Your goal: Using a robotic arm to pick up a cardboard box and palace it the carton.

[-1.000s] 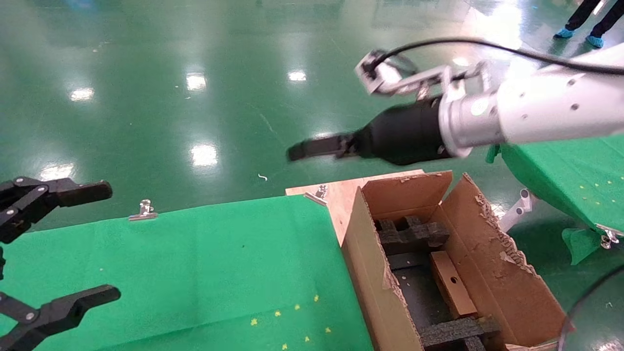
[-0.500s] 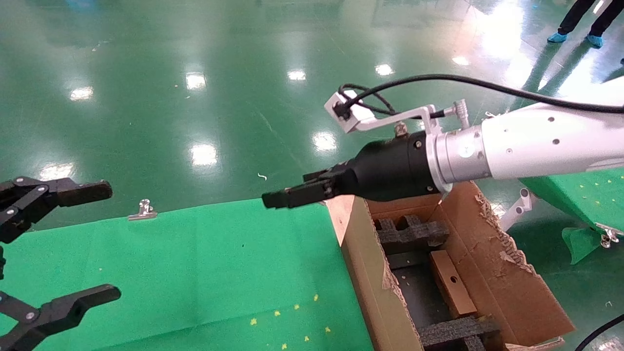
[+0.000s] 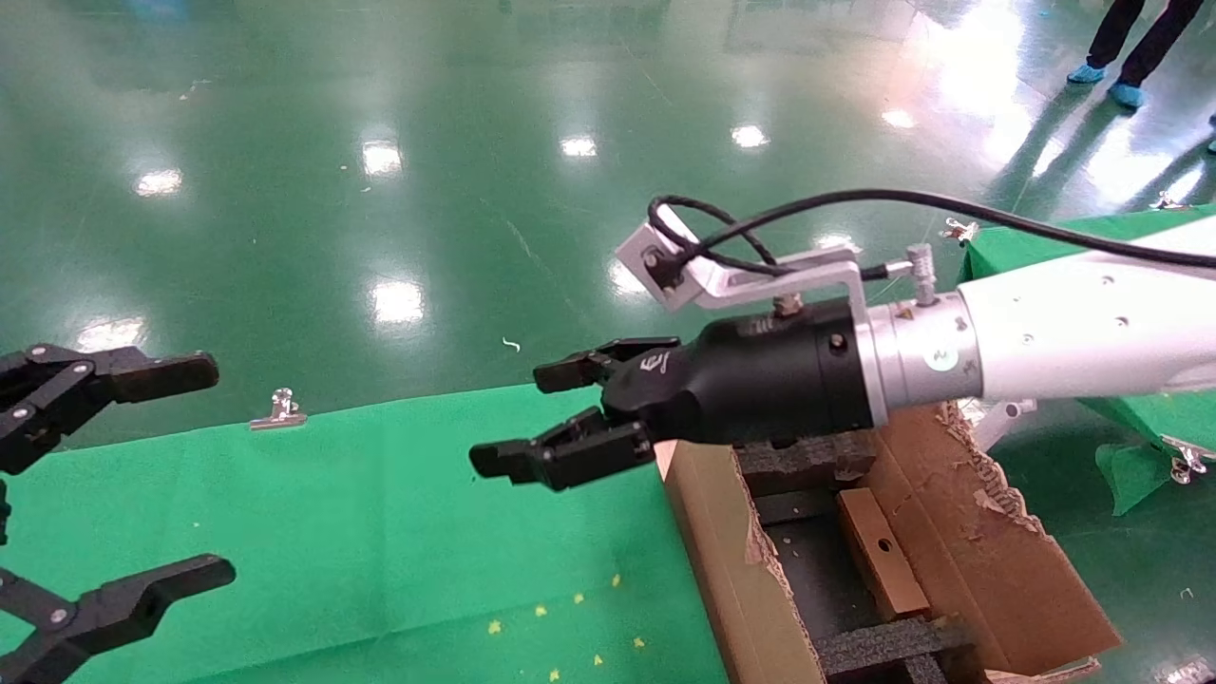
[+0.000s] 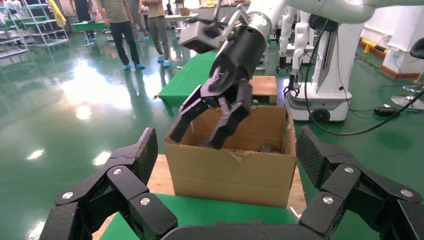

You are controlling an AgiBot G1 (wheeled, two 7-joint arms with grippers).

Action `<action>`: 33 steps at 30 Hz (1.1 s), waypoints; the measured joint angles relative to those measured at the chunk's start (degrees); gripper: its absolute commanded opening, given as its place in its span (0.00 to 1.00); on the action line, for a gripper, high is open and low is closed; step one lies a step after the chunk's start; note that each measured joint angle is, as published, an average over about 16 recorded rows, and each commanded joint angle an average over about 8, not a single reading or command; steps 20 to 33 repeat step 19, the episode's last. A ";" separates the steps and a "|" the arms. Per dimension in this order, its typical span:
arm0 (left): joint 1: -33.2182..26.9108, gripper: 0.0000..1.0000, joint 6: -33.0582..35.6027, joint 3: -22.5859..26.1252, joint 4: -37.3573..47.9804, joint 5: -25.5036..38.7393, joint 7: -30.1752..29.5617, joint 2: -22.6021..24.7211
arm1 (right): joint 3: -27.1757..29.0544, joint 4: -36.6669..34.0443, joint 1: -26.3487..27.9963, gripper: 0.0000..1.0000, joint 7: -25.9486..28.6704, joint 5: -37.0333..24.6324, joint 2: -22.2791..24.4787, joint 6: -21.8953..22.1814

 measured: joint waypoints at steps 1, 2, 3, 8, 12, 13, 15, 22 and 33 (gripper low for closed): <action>0.00 1.00 0.00 0.00 0.00 0.00 0.00 0.00 | 1.41 -0.08 -1.03 1.00 -1.51 0.58 -0.01 -0.74; 0.00 1.00 0.00 0.00 0.00 0.00 0.00 0.00 | 2.82 -0.17 -2.06 1.00 -3.02 1.16 -0.03 -1.48; 0.00 1.00 0.00 0.00 0.00 0.00 0.00 0.00 | 4.27 -0.25 -3.11 1.00 -4.57 1.76 -0.04 -2.24; 0.00 1.00 0.00 0.00 0.00 0.00 0.00 0.00 | 11.35 -0.67 -8.28 1.00 -12.15 4.67 -0.11 -5.95; 0.00 1.00 0.00 0.00 0.00 0.00 0.00 0.00 | 17.05 -1.01 -12.44 1.00 -18.26 7.02 -0.17 -8.94; 0.00 1.00 0.00 0.00 0.00 0.00 0.00 0.00 | 17.76 -1.05 -12.95 1.00 -19.01 7.31 -0.18 -9.31; 0.00 1.00 0.00 0.00 0.00 0.00 0.00 0.00 | 19.19 -1.13 -14.00 1.00 -20.55 7.90 -0.19 -10.06; 0.00 1.00 0.00 0.00 0.00 0.00 0.00 0.00 | 22.01 -1.30 -16.06 1.00 -23.57 9.06 -0.22 -11.54; 0.00 1.00 0.00 0.00 0.00 0.00 0.00 0.00 | 22.01 -1.30 -16.06 1.00 -23.57 9.06 -0.22 -11.54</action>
